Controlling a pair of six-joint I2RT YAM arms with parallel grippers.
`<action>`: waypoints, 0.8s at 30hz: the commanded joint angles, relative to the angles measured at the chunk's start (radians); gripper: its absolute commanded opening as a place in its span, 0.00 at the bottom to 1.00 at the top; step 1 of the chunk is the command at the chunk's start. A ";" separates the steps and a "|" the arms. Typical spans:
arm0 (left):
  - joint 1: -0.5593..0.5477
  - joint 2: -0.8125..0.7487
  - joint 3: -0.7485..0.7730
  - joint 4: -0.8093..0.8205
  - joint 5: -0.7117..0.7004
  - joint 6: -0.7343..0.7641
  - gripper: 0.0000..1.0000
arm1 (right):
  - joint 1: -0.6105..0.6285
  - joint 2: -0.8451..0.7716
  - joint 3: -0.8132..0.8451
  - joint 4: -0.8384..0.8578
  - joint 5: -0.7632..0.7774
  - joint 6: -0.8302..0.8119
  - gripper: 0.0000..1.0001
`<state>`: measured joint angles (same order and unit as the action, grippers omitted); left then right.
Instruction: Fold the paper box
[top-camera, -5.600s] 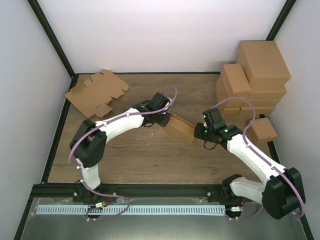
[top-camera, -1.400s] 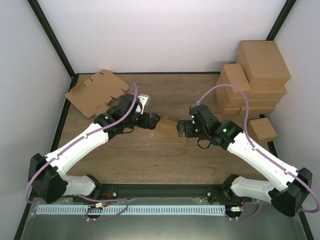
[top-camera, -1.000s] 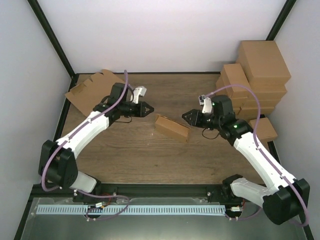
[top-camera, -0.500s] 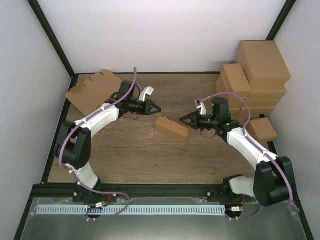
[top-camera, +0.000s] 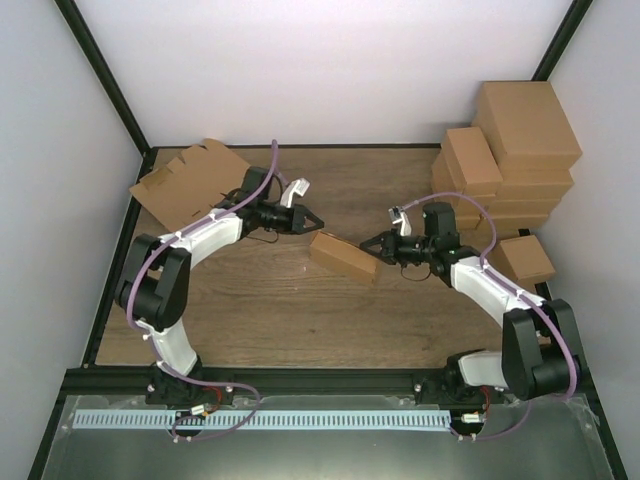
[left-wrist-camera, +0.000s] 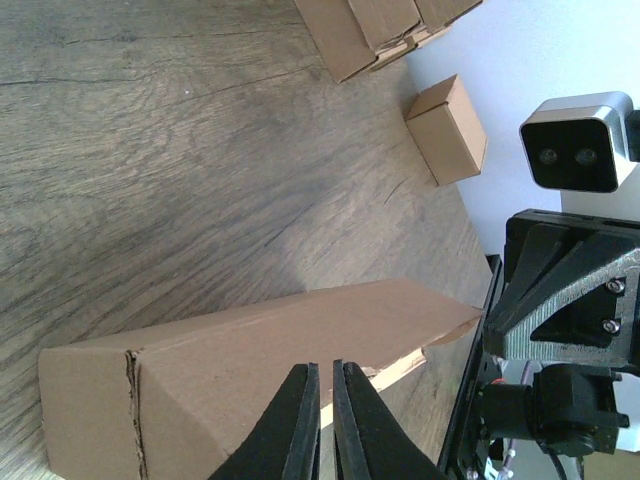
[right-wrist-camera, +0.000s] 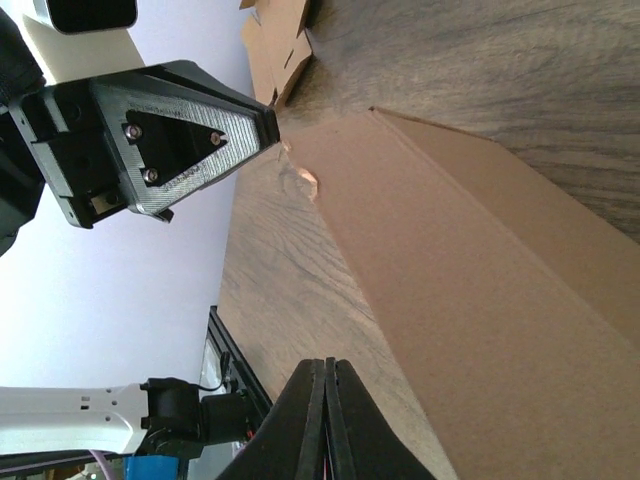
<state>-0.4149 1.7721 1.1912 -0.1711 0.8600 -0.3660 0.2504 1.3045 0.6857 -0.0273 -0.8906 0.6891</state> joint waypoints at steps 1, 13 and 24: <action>0.008 0.024 -0.013 0.035 0.026 0.008 0.06 | -0.038 0.017 -0.005 0.029 -0.020 -0.041 0.01; 0.008 0.023 -0.072 0.073 0.026 -0.005 0.05 | -0.055 0.047 -0.053 0.065 -0.061 -0.065 0.01; 0.009 0.020 -0.133 0.107 0.029 -0.016 0.05 | -0.055 0.072 -0.118 0.116 -0.070 -0.065 0.01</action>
<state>-0.4118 1.7817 1.0958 -0.0898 0.8845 -0.3870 0.2047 1.3502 0.6018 0.0647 -0.9596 0.6369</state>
